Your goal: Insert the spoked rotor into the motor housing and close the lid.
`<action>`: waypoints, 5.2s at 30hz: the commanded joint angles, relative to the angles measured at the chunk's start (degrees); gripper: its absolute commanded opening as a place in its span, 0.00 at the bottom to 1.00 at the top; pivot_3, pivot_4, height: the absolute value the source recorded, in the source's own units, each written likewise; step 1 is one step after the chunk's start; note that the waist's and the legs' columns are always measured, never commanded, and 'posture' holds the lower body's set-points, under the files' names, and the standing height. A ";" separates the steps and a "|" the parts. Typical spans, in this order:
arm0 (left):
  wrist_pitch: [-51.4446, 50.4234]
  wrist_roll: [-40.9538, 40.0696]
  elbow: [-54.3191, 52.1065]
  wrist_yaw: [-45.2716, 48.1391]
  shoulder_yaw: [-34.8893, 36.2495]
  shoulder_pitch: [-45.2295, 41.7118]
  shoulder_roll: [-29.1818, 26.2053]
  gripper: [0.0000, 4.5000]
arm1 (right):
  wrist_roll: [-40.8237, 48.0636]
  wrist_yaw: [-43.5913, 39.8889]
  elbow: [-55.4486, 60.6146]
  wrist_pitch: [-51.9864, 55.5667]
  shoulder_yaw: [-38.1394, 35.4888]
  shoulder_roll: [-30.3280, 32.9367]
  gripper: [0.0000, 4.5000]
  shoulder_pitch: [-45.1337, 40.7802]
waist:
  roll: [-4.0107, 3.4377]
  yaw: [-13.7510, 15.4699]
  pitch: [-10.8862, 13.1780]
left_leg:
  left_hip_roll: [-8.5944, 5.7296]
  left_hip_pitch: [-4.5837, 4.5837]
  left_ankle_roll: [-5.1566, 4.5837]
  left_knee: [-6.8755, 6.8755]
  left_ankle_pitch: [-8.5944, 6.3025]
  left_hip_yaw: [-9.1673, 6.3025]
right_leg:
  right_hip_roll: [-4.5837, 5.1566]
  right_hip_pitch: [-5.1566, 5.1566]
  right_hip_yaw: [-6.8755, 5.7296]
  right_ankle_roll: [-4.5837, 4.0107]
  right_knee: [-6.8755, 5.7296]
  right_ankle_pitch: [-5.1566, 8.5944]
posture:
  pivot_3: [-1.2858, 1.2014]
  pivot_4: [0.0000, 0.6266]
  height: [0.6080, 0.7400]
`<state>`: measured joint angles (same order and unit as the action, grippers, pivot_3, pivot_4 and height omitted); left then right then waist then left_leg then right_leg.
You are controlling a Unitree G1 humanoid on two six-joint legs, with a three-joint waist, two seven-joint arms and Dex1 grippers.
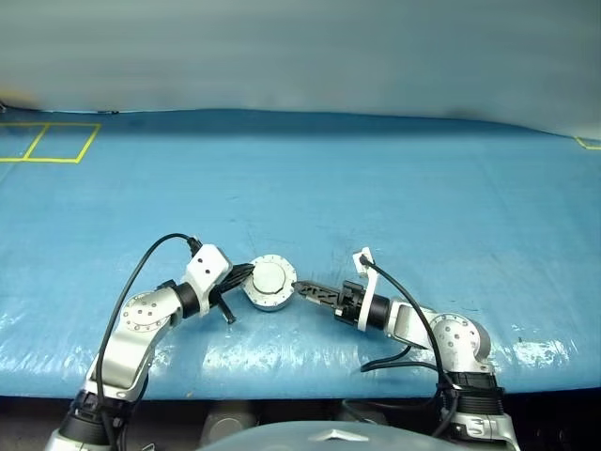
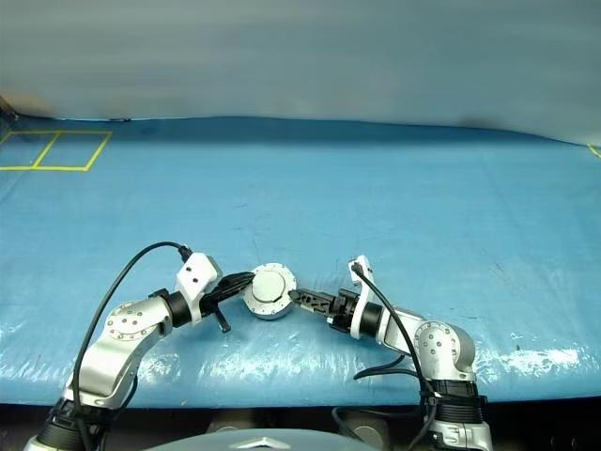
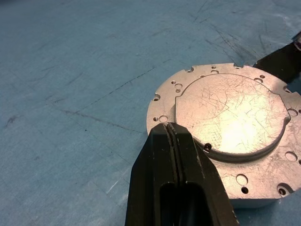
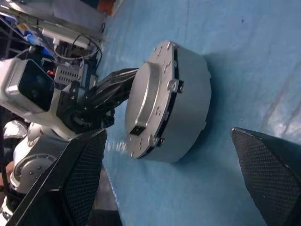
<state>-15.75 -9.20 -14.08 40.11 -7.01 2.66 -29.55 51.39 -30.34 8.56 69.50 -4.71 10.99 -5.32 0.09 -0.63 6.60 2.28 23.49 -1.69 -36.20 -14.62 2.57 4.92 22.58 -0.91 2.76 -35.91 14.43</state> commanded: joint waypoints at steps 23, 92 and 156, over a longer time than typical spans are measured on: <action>-1.54 0.81 0.27 0.06 -1.88 2.52 0.04 0.00 | -3.13 4.79 -6.00 -2.10 4.60 -8.29 0.99 -1.58 | 0.04 -0.08 -0.02 | 0.36 -0.12 0.01 -0.85 -0.01 -0.03 | -0.85 -0.04 0.29 0.46 -0.14 -0.21 | 0.52 0.24 1.00; -13.26 -37.88 -12.67 -5.08 22.33 5.09 9.37 0.00 | 35.73 20.85 -7.16 -3.16 -12.36 -21.29 0.29 -8.90 | 0.33 -0.99 1.04 | 0.39 0.56 0.23 -0.95 0.21 0.07 | -1.38 0.79 0.85 0.80 -0.97 -0.50 | 0.52 0.24 1.00; -17.55 -69.69 -7.13 -24.43 14.29 4.38 34.20 0.54 | 45.99 34.38 -6.93 -10.15 0.48 -13.71 0.29 -8.69 | 0.39 -0.76 1.12 | 0.35 1.09 0.16 -1.88 0.19 -0.03 | -1.48 0.88 0.99 1.11 -1.04 -0.77 | 0.52 0.24 1.00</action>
<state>-34.10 -78.66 -18.06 14.09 7.92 8.07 3.66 94.75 3.82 0.25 60.13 -4.36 -1.82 -13.22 0.48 -1.39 7.72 2.63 24.59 -1.54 -38.08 -14.43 2.55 3.44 23.46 0.08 3.87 -36.95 13.66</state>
